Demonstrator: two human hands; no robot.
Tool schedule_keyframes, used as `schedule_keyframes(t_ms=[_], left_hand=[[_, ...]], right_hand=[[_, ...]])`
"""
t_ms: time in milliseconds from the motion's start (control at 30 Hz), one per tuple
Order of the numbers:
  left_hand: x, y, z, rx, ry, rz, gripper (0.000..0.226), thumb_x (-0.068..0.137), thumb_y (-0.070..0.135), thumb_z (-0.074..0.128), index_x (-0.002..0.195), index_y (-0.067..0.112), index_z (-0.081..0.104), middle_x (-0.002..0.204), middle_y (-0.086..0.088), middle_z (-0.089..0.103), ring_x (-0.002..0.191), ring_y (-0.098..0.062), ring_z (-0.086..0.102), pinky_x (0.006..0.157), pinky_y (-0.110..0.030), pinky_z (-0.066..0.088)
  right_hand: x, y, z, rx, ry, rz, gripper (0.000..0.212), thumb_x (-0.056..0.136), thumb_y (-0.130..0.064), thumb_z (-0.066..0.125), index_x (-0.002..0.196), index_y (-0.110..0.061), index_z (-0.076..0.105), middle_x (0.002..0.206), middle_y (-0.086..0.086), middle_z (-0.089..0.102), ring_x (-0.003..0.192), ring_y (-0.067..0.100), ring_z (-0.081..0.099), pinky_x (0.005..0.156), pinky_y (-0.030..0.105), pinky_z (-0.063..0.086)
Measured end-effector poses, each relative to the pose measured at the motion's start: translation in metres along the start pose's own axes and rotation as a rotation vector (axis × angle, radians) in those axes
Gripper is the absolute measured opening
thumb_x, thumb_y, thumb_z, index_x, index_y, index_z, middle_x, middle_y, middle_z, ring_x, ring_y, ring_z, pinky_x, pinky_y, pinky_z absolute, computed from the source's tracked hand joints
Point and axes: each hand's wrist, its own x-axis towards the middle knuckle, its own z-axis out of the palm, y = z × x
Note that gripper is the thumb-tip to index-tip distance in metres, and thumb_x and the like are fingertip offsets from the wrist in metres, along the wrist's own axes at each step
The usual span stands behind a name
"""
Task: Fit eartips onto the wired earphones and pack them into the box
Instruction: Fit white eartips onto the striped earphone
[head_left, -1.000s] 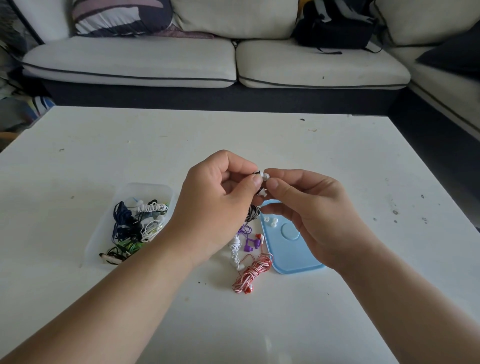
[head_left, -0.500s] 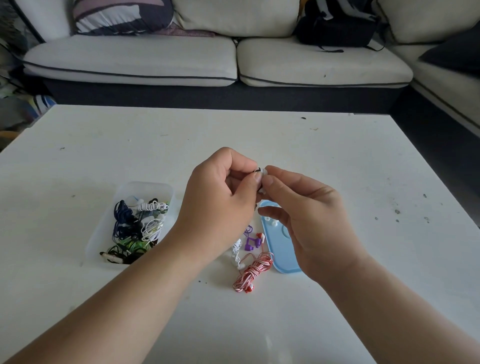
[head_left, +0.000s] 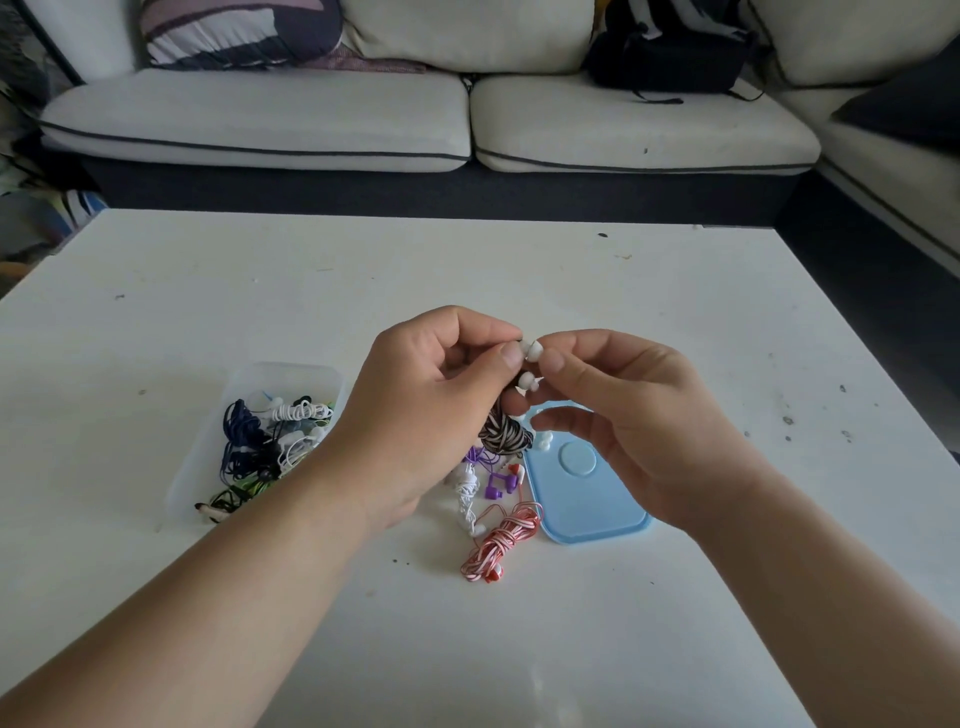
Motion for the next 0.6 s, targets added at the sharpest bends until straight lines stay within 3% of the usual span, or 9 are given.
schedule_keyframes(t_ms=[167,367,500,600], left_hand=[[-0.0008,0.0001,-0.0005,0.009,-0.039,-0.023,0.008,0.097,0.004,0.067,0.100,0.008,0.073,0.079,-0.007,0.077,0.065,-0.016,0.070,0.068,-0.027,0.060],[-0.0010,-0.0017,-0.0003,0.056,-0.032,-0.010,0.005,0.096,0.006,0.069,0.098,0.009,0.073,0.081,-0.009,0.077,0.066,-0.017,0.071,0.069,-0.032,0.061],[-0.0019,-0.0030,0.0001,0.085,-0.040,-0.006,0.008,0.096,0.005,0.069,0.095,0.011,0.074,0.081,-0.010,0.078,0.067,-0.019,0.072,0.071,-0.038,0.062],[-0.0032,-0.0035,0.0003,0.070,-0.044,-0.013,0.010,0.096,0.005,0.069,0.093,0.012,0.074,0.078,-0.008,0.077,0.067,-0.020,0.071,0.075,-0.043,0.062]], right_hand=[[0.0012,0.0001,-0.0051,-0.012,-0.033,0.019,0.032,0.080,-0.016,0.074,0.105,0.004,0.075,0.096,0.022,0.073,0.091,0.035,0.067,0.079,0.039,0.057],[0.0005,0.0004,-0.0033,-0.033,-0.016,-0.003,0.026,0.076,-0.016,0.076,0.096,-0.001,0.079,0.096,0.026,0.074,0.088,0.035,0.070,0.081,0.041,0.059],[0.0012,0.0008,-0.0039,-0.024,-0.020,0.030,0.027,0.080,-0.012,0.074,0.101,0.005,0.076,0.096,0.030,0.072,0.094,0.050,0.068,0.095,0.055,0.055],[0.0022,0.0011,-0.0044,0.009,-0.053,0.075,0.024,0.084,-0.008,0.069,0.102,0.008,0.074,0.093,0.028,0.072,0.090,0.044,0.070,0.102,0.061,0.051]])
